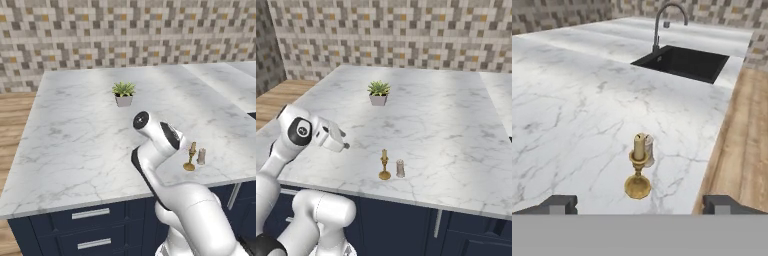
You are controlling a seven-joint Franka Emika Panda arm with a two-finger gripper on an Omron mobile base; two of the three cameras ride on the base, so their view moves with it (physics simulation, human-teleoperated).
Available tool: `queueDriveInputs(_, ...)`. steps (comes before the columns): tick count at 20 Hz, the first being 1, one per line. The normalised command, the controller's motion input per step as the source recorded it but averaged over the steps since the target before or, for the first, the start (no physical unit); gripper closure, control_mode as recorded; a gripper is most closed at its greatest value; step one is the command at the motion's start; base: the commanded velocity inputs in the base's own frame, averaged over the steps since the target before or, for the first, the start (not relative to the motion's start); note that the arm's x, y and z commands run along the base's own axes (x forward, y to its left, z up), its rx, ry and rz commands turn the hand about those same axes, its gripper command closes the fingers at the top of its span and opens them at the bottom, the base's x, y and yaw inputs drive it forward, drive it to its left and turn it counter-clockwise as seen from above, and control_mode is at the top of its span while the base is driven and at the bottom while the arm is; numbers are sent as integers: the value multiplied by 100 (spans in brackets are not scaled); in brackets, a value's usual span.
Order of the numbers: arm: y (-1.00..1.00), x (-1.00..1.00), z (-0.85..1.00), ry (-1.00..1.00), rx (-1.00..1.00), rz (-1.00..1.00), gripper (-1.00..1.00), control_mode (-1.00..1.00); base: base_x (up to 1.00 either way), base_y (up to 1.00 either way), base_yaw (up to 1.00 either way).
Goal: Pick the candle and candle from the dining table and place them in the open cabinet. Close the cabinet after placing the objects.
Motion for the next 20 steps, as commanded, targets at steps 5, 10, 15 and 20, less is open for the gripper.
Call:
queueDriveInputs(5, -8, -3, -29, -2, 0, -12, -100, -100, 0, 0, 0)
queueDriveInputs(10, -10, 0, -29, -4, 0, -9, -100, -100, 0, 0, 0)
queueDriveInputs(15, -5, 0, -33, -9, -1, -9, -100, -100, 0, 0, 0)
queueDriveInputs(20, -3, 0, -27, -7, 0, -9, -100, -100, 0, 0, 0)
